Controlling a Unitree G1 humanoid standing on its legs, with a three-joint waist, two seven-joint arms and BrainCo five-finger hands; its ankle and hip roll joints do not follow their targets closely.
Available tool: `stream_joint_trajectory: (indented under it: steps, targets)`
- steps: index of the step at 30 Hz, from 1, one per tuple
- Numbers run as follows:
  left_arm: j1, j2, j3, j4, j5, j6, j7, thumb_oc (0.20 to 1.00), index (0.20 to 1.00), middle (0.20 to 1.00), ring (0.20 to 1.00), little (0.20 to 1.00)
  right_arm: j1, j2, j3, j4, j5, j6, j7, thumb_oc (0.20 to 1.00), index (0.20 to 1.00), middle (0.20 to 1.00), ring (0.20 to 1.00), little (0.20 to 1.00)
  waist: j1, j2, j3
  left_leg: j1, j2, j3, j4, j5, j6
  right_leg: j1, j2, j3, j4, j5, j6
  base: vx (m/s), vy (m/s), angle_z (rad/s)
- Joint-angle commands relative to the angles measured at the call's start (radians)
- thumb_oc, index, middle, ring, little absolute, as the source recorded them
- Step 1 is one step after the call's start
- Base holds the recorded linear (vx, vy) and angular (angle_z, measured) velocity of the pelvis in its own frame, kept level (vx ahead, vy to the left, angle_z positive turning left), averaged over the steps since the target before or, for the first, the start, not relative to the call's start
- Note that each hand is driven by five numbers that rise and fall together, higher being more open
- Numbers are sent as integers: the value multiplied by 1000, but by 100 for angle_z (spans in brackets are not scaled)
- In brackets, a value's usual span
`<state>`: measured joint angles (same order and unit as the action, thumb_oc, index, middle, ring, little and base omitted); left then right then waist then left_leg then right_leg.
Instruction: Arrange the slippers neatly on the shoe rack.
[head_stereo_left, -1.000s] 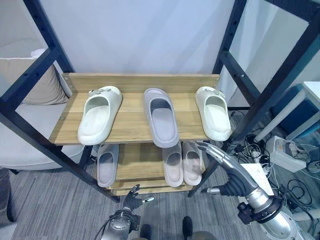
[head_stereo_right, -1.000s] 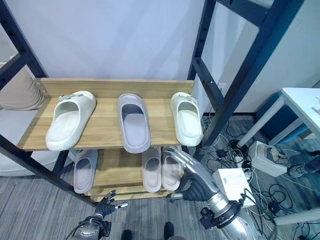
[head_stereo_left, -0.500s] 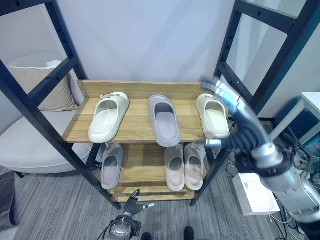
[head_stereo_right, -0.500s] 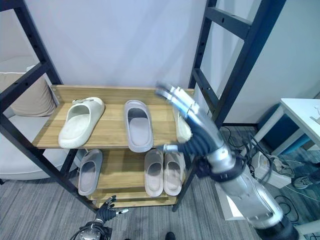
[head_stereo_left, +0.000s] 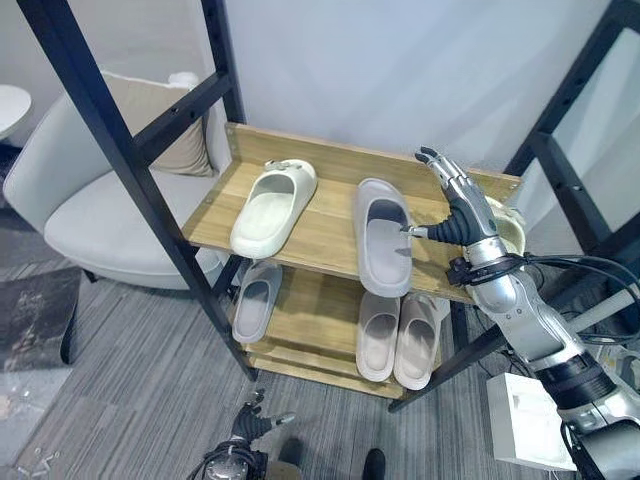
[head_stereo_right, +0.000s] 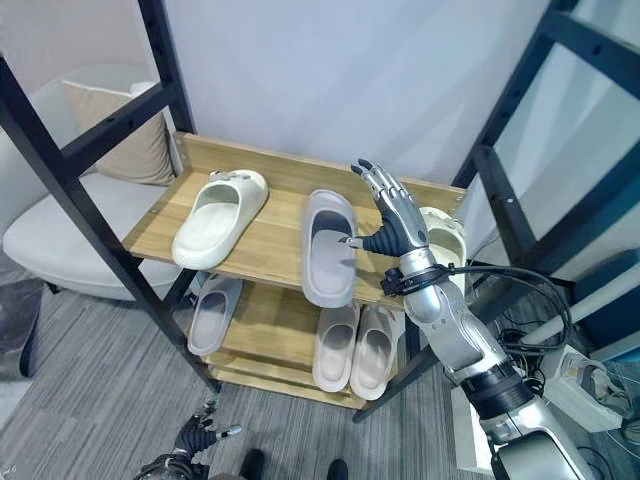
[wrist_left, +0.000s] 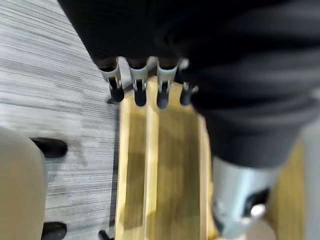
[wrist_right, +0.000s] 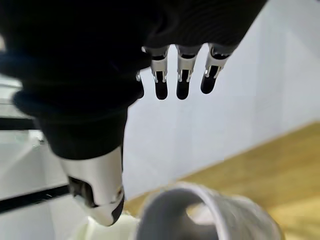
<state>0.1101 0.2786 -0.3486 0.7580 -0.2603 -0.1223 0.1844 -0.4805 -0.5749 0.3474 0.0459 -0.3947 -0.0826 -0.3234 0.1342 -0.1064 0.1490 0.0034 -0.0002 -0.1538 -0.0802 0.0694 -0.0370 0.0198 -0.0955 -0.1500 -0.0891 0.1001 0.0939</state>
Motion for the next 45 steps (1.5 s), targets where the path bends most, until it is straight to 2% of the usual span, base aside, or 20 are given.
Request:
stream_joint_trajectory:
  steps: [1, 10, 11, 12, 13, 14, 16, 24, 27, 30, 34, 35, 36, 38, 39, 40, 42, 43, 44, 45]
  targets:
    - [-39, 20, -3, -4, -20, -39, -16, 1000, 1000, 1000, 1000, 1000, -163, -5, 27, 38, -17, 0, -28, 1000, 1000, 1000, 1000, 1000, 58, -6, 20, 17, -23, -16, -1, -72, 31, 80, -42, -24, 7, -78, 58, 36, 21, 12]
    - [-54, 26, -19, -6, -26, -52, -12, 1000, 1000, 1000, 1000, 1000, -252, 14, 95, 278, -66, 41, -55, 1000, 1000, 1000, 1000, 1000, 97, -11, 37, -7, -30, -43, 7, -71, 28, 76, -44, -52, 2, -84, 59, 22, 13, 9]
    - [-58, 30, -26, -9, -29, -56, -10, 1000, 1000, 1000, 1000, 1000, -292, 4, 120, 366, -96, 62, -67, 959, 959, 959, 959, 959, 107, -13, 40, -10, -31, -47, 11, -72, 27, 76, -43, -54, 2, -84, 58, 6, 9, 5]
    - [-59, 30, -25, -9, -29, -56, -10, 1000, 1000, 1000, 1000, 1000, -296, 6, 122, 372, -96, 60, -69, 790, 790, 790, 790, 790, 107, -12, 40, -11, -31, -47, 12, -73, 27, 75, -43, -53, 2, -84, 58, 10, 14, 3]
    - [-61, 34, -28, -16, -31, -58, -6, 1000, 1000, 1000, 1000, 1000, -324, -3, 130, 407, -106, 71, -81, 545, 545, 545, 545, 545, 110, -12, 41, -12, -32, -48, 12, -73, 28, 75, -43, -53, 2, -85, 59, 0, 0, 0]
    - [-61, 34, -28, -16, -32, -57, -6, 1000, 1000, 1000, 1000, 1000, -326, -2, 131, 409, -106, 71, -82, 511, 511, 511, 511, 511, 110, -12, 42, -12, -32, -47, 12, -73, 28, 75, -43, -53, 2, -85, 59, 0, 0, 0]
    - [-63, 33, -28, -8, -28, -58, -4, 1000, 1000, 1000, 1000, 1000, -329, 10, 123, 452, -93, 73, -93, 200, 200, 200, 200, 200, 109, -10, 41, -10, -30, -47, 10, -71, 27, 76, -43, -52, 2, -85, 58, 0, 0, 0]
    - [-60, 25, -35, 4, -25, -53, -9, 1000, 1000, 1000, 1000, 1000, -303, 9, 113, 478, -55, 70, -89, 200, 200, 200, 200, 200, 95, 5, 25, 0, -26, -53, -1, -65, 19, 85, -44, -62, 2, -90, 57, -2, 0, 2]
    - [-64, 19, -32, 7, -19, -45, -7, 1000, 1000, 1000, 1000, 1000, -242, 7, 47, 353, -10, 55, -105, 200, 200, 200, 200, 200, 81, 15, 19, 4, -24, -49, -5, -60, 16, 87, -45, -65, 2, -90, 56, -4, -5, 3]
    - [-72, -6, -4, 41, -8, -29, 5, 1000, 1000, 1000, 1000, 1000, -106, 29, -127, 6, 41, 4, -140, 200, 200, 200, 200, 200, 45, 32, 5, 5, -23, -47, -7, -49, 14, 88, -48, -66, 2, -86, 55, -22, -16, 10]
    - [-69, -18, 8, 50, 5, -21, 12, 1000, 1000, 1000, 1000, 1000, -21, 58, -206, -239, 92, -57, -124, 200, 200, 200, 200, 200, 21, 42, -3, 19, -17, -33, -7, -61, 12, 94, -44, -53, 2, -95, 52, -10, -35, 4]
    - [-60, -27, 12, 45, 0, -16, 12, 1000, 1000, 1000, 1000, 1000, 22, 96, -240, -399, 233, -145, -95, 200, 200, 200, 200, 200, 2, 48, -8, 21, -16, -28, -7, -51, 13, 91, -44, -47, 2, -90, 50, 22, -41, -4]
    - [-58, -26, 11, 45, 0, -16, 12, 1000, 1000, 1000, 1000, 1000, 26, 96, -242, -402, 235, -144, -93, 200, 200, 200, 200, 200, 3, 48, -10, 26, -14, -27, -7, -61, 12, 96, -42, -47, 2, -98, 50, -44, -37, -2]
    - [-44, -32, 11, 40, -10, -12, 8, 1000, 1000, 1000, 1000, 1000, 53, 150, -239, -511, 423, -224, -44, 200, 200, 200, 200, 200, -12, 55, -13, 23, -14, -25, -7, -51, 11, 93, -42, -43, 3, -95, 47, -30, -51, -14]
    - [-38, -34, 6, 39, -16, -6, 9, 1000, 1000, 1000, 1000, 1000, 66, 197, -191, -582, 640, -281, 27, 200, 200, 200, 200, 200, -19, 62, -13, 32, -10, -23, -7, -58, 8, 100, -38, -44, 4, -104, 42, -26, -81, -19]
    - [-37, -33, 3, 40, -17, -2, 8, 1000, 1000, 1000, 1000, 1000, 66, 211, -143, -621, 759, -295, 82, 200, 200, 200, 200, 200, -22, 64, -14, 32, -9, -22, -7, -56, 5, 100, -37, -42, 6, -105, 40, -17, -64, -17]
    - [-35, -37, 6, 45, -18, -1, 8, 1000, 1000, 1000, 1000, 1000, 66, 210, -118, -641, 811, -294, 111, 200, 200, 200, 200, 200, -26, 66, -16, 34, -7, -23, -7, -57, 3, 102, -36, -43, 7, -106, 39, -17, -39, -5]
    - [-40, -43, 9, 61, -24, -5, 7, 1000, 1000, 1000, 1000, 1000, 47, 210, -52, -688, 945, -288, 206, 200, 200, 200, 200, 200, -22, 69, -19, 35, -4, -29, -7, -54, -1, 107, -33, -48, 9, -111, 36, -17, -49, -3]
    - [-41, -44, 9, 62, -24, -5, 7, 1000, 1000, 1000, 1000, 1000, 47, 210, -52, -687, 947, -288, 208, 200, 200, 200, 200, 200, -24, 69, -19, 35, -4, -30, -7, -54, -1, 108, -33, -49, 9, -112, 35, -19, -52, -1]
    - [-37, -46, 8, 60, -32, -9, 5, 1000, 1000, 1000, 1000, 1000, 35, 233, 1, -697, 1044, -279, 255, 200, 200, 200, 200, 200, -16, 72, -21, 34, -4, -37, -7, -52, -3, 109, -32, -52, 11, -114, 34, -10, -31, 4]
